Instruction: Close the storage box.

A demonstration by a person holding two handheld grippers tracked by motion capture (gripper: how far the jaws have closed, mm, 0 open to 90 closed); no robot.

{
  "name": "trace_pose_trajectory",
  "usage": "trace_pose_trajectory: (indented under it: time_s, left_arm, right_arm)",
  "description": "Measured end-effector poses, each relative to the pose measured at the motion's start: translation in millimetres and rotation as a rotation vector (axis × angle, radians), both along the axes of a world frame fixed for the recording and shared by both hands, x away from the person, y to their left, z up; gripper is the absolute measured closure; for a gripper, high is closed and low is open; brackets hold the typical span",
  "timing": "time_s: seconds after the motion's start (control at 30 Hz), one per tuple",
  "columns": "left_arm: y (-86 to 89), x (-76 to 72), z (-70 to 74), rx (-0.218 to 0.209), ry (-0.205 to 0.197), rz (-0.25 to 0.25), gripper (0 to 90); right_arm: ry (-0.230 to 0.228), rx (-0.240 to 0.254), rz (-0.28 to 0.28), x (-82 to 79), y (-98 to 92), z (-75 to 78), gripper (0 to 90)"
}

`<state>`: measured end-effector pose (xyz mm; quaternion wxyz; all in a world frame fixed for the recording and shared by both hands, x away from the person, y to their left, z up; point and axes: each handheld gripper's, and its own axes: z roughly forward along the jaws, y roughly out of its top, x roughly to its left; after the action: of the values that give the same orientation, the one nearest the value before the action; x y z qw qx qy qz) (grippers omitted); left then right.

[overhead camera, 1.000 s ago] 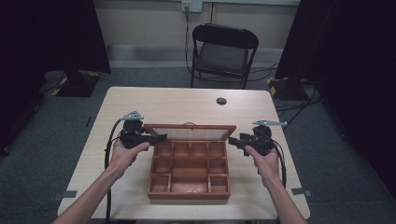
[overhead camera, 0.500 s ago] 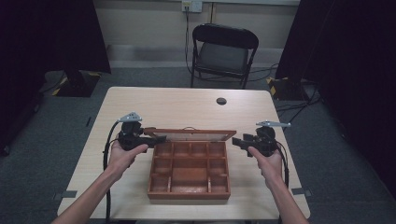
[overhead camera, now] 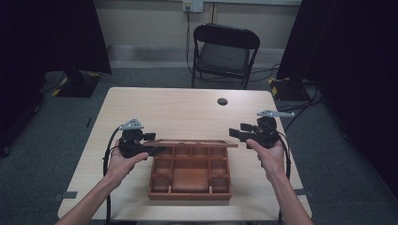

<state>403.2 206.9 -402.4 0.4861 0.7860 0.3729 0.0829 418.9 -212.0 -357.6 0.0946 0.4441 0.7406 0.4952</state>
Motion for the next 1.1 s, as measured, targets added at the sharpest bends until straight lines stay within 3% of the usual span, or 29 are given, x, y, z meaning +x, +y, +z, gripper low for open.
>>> trace_pose_trajectory:
  time_s: [0.2, 0.37, 0.6, 0.87, 1.1]
  left_arm:
    - [0.4, -5.6, -0.4, -0.013, -0.017, 0.000, 23.3]
    - [1.4, -7.1, 0.3, -0.005, -0.013, 0.005, 16.9]
    - [5.1, -10.5, -4.3, 0.017, -0.026, 0.014, 15.0]
    - [7.9, -13.0, -6.9, 0.017, -0.025, 0.010, 15.3]
    - [7.9, -15.6, -10.2, 0.021, -0.026, -0.007, 15.3]
  right_arm:
    - [-0.060, 0.001, 0.085, -9.4, 15.5, 28.9, 36.7]
    - [-0.064, 0.022, 0.158, -14.3, 35.4, 40.7, 36.4]
    - [-0.031, 0.036, 0.285, -20.0, 69.1, 44.4, 48.7]
    - [0.014, 0.024, 0.458, -25.6, 98.4, 43.7, 71.1]
    - [0.071, 0.002, 0.528, -28.4, 108.0, 37.6, 82.0]
